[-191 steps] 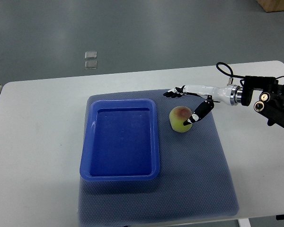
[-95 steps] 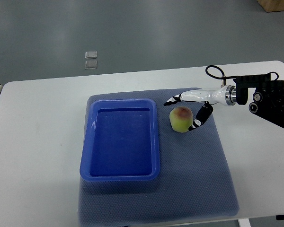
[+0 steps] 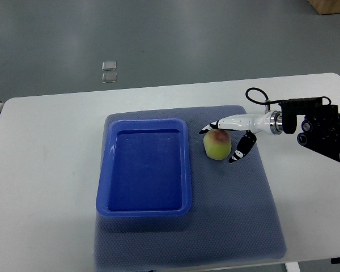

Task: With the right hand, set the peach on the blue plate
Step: 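Close the right hand's fingers around the peach, then lift the peach with the right hand and carry it over the blue tray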

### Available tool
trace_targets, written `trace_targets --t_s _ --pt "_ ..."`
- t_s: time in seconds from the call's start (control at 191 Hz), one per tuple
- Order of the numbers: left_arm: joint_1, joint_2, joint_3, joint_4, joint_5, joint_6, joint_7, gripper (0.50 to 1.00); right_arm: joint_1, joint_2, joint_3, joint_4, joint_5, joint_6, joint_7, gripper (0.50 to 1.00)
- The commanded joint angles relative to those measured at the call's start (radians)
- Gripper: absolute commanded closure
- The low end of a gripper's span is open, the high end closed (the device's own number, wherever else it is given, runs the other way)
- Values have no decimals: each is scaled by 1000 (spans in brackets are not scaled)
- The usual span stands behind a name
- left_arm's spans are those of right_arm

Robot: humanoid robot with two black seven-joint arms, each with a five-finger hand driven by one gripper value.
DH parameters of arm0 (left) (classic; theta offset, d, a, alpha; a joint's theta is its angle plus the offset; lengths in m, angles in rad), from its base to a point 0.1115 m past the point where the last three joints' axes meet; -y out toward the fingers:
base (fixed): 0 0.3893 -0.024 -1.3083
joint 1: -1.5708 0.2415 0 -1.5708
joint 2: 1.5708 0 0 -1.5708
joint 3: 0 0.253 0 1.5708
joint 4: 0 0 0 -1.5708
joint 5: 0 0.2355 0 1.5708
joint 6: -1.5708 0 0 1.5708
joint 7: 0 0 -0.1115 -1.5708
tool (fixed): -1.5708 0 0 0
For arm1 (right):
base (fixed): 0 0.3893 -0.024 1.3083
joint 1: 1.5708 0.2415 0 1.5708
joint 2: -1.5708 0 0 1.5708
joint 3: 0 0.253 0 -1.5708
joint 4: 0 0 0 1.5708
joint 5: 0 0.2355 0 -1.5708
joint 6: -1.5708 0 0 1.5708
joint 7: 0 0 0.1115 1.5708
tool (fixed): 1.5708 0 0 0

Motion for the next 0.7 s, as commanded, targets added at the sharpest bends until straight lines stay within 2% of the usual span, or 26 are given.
trace_targets --t_s 0.0,0.047,0.152,0.157,0.199,0.236,0.378,0.693 --pt "0 0 0 0 0 0 0 500 1 10 -5 -10 0 -4 0 609" --pt "1 0 0 0 0 0 0 500 1 13 -5 -15 0 -9 0 632" --pt "0 0 -2 0 0 0 0 500 1 13 -5 -17 0 -17 0 642" --pt "0 0 -2 0 0 0 0 500 3 13 -5 -17 0 -18 0 686" --pt "0 0 -2 0 0 0 0 500 3 15 -5 -17 0 -18 0 707" --pt "1 0 -2 0 0 0 0 500 4 18 -5 -17 0 -20 2 748" --pt "0 0 -2 0 0 0 0 500 7 18 -5 -18 0 -21 2 856" --pt "0 0 -2 0 0 0 0 500 29 18 -2 -18 4 -32 5 920"
